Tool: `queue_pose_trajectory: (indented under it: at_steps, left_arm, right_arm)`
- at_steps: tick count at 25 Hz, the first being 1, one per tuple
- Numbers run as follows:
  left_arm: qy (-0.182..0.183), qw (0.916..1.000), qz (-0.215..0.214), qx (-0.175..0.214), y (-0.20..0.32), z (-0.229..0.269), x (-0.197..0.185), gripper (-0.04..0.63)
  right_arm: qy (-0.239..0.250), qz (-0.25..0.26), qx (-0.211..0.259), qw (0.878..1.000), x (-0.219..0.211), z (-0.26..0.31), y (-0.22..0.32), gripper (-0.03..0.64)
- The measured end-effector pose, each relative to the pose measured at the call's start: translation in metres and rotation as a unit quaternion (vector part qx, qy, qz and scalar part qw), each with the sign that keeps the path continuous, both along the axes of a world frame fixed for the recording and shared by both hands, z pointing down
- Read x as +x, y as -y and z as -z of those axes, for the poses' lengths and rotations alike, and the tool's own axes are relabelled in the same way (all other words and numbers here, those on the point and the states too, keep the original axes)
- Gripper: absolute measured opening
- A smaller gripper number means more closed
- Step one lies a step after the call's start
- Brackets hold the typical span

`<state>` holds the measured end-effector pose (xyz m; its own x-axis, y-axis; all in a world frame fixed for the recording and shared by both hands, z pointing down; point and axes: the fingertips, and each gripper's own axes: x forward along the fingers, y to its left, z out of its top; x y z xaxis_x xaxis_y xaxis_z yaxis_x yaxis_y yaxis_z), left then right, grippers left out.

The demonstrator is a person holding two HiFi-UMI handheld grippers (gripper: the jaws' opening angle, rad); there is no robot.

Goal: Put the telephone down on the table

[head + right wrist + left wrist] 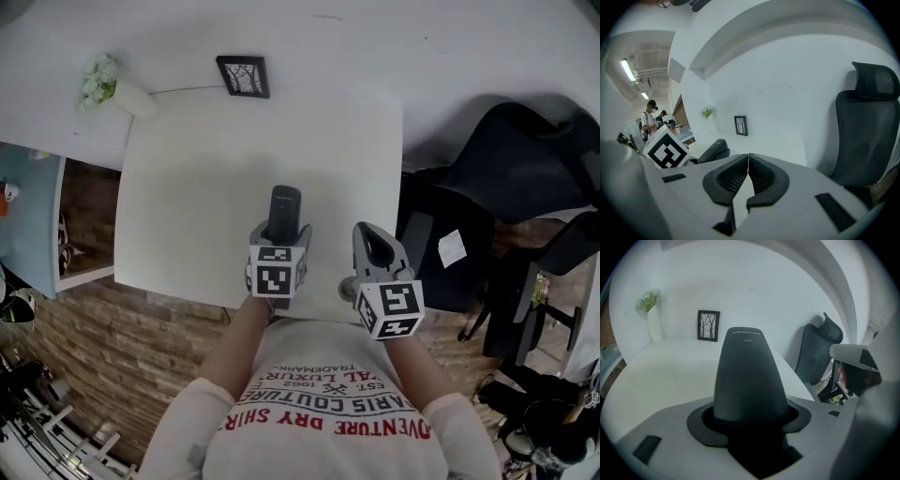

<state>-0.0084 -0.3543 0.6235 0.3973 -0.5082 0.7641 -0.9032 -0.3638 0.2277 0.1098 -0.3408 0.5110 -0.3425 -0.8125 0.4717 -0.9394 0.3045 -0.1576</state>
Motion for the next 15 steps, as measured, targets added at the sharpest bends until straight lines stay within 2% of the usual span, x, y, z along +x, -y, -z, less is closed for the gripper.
queue_pose_trajectory:
  at_steps: [2, 8, 13, 15]
  left_arm:
    - [0.017, 0.9997, 0.0, -0.015, 0.007, -0.014, 0.004, 0.298]
    - [0.04, 0.9971, 0.011, -0.064, 0.021, -0.053, 0.011, 0.298]
    - [0.091, 0.9933, 0.002, -0.071, 0.023, -0.063, 0.011, 0.298]
    - [0.1, 0.9924, 0.004, -0.072, 0.022, -0.064, 0.011, 0.298]
  right_arm:
    - [0.001, 0.008, -0.01, 1.0, 0.001, -0.011, 0.006, 0.025]
    - [0.01, 0.026, -0.028, 0.999, 0.003, -0.029, 0.019, 0.025]
    - [0.014, 0.029, -0.04, 0.999, 0.01, -0.035, 0.022, 0.025]
    - [0.015, 0.032, -0.045, 0.998, 0.011, -0.038, 0.022, 0.025]
